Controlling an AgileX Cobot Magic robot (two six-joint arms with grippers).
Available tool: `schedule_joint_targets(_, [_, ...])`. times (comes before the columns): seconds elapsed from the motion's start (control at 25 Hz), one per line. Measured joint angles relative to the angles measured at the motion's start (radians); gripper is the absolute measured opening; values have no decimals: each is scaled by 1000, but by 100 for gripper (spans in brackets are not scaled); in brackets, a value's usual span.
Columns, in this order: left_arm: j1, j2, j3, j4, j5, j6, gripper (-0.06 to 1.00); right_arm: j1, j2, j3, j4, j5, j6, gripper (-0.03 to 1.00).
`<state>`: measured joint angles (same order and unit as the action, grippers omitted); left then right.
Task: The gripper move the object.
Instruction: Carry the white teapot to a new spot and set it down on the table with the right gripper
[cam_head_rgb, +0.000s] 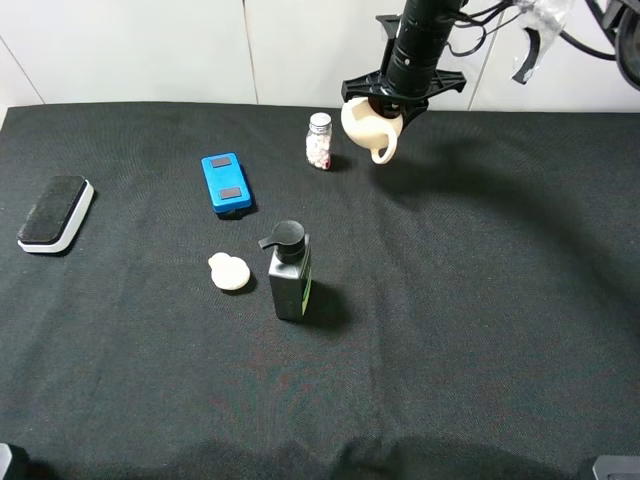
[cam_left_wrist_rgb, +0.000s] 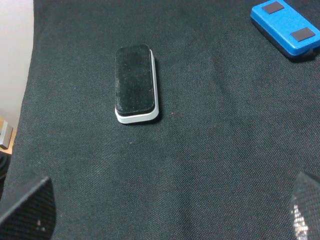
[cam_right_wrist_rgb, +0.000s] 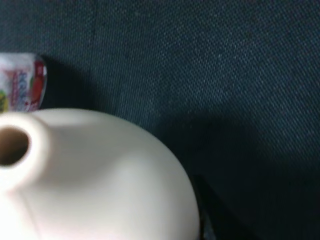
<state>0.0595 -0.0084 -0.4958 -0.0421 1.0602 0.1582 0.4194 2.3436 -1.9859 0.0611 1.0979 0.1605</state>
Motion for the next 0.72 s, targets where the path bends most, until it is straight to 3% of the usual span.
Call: schedule_joint_targets(0.72, [0, 0, 0, 0, 0, 0, 99, 0, 99, 0, -61, -79, 4, 9])
